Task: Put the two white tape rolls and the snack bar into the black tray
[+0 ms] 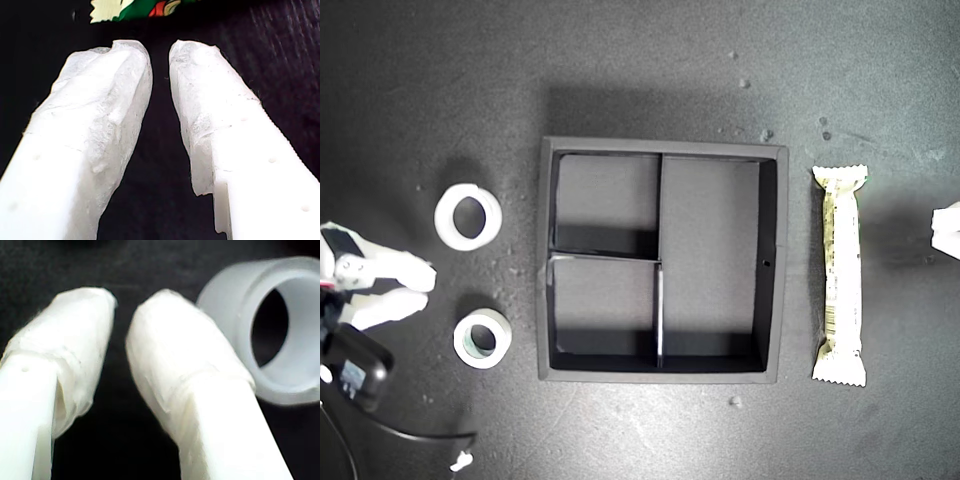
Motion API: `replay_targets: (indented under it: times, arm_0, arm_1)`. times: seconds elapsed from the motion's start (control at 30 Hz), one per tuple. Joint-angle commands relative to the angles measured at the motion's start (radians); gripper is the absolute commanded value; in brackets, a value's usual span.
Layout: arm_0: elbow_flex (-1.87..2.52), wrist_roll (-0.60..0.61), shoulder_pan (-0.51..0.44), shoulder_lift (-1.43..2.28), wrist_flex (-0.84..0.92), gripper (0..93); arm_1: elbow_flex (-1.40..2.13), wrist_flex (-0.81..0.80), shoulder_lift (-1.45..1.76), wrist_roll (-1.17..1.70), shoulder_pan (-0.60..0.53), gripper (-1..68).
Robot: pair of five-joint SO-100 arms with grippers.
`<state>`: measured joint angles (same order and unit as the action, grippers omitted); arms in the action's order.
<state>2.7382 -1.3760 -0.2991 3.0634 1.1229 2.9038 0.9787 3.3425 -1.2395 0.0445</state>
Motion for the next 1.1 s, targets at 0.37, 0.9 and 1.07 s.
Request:
replay_targets:
  times: [0.37,0.9,1.07]
  arm_0:
    - [-0.632,0.092,0.011,-0.752,0.13,3.5]
    - [-0.58,0.117,0.12,-0.759,0.106,5.8]
    - [-0.54,0.117,0.147,-0.739,0.08,7.6]
  arm_1:
    - [-0.101,-0.101,-0.005,0.233,-0.091,-0.2]
    - [-0.21,0.048,-0.008,0.581,-0.232,-0.1]
    - [-0.261,0.078,-0.008,0.637,-0.187,0.0]
